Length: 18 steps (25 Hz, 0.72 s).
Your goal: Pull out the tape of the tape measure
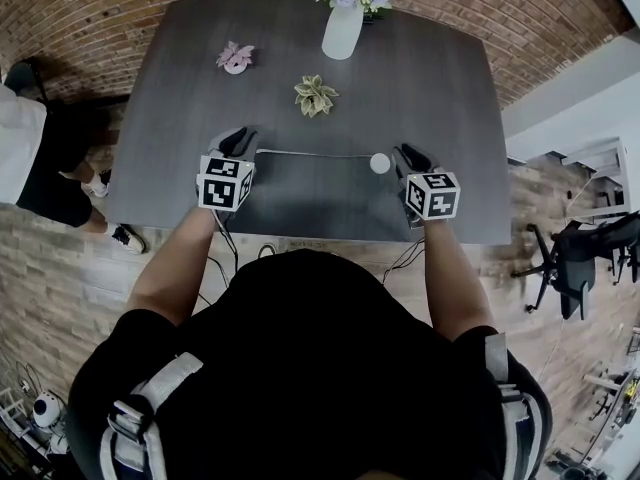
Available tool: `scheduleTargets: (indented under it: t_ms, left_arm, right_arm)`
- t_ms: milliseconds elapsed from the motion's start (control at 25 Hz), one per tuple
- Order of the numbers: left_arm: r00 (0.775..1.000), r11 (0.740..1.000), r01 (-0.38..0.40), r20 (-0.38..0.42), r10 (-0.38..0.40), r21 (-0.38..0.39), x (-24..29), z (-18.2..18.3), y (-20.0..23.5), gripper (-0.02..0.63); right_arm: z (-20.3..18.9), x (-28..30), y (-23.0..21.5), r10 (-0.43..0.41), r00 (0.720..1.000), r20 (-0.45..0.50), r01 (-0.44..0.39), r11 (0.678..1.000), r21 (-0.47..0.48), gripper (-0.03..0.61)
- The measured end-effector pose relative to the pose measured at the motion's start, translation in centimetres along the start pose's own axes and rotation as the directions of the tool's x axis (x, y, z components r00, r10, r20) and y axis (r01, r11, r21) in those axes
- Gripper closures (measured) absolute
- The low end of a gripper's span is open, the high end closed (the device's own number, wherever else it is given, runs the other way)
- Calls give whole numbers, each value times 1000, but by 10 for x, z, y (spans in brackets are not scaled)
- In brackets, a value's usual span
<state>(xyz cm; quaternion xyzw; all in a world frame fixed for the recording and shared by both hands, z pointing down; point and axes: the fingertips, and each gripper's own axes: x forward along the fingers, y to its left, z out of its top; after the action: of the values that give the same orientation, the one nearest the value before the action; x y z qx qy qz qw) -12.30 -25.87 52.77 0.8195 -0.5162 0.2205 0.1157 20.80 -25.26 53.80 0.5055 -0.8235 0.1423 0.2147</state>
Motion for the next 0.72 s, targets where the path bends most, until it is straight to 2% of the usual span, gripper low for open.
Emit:
scheduleTargets:
  t_ms: [40, 80, 240, 400, 560, 720]
  left_arm:
    - [999, 1000, -19, 45, 20, -7, -4, 13, 4, 559]
    - [995, 999, -34, 92, 35, -15, -9, 27, 8, 580]
    - [962, 997, -68, 263, 77, -44, -27, 87, 16, 604]
    - [919, 995, -63, 384, 88, -76, -50, 132, 15, 604]
    - [890, 996, -39, 450, 69, -76, -67, 159, 9, 605]
    - [890, 997, -37, 451, 63, -67, -70, 163, 6, 604]
  right_arm:
    - [14, -6, -5, -22, 998, 53, 21, 1000, 6, 549]
    - [30, -12, -9, -40, 993, 108, 39, 999, 14, 580]
    - [91, -41, -20, -77, 950, 303, 68, 997, 41, 581]
    - [135, -70, -19, -99, 897, 432, 85, 995, 51, 583]
    - [159, -96, -16, -122, 853, 508, 98, 992, 74, 583]
    - [169, -109, -14, -114, 841, 529, 98, 994, 59, 583]
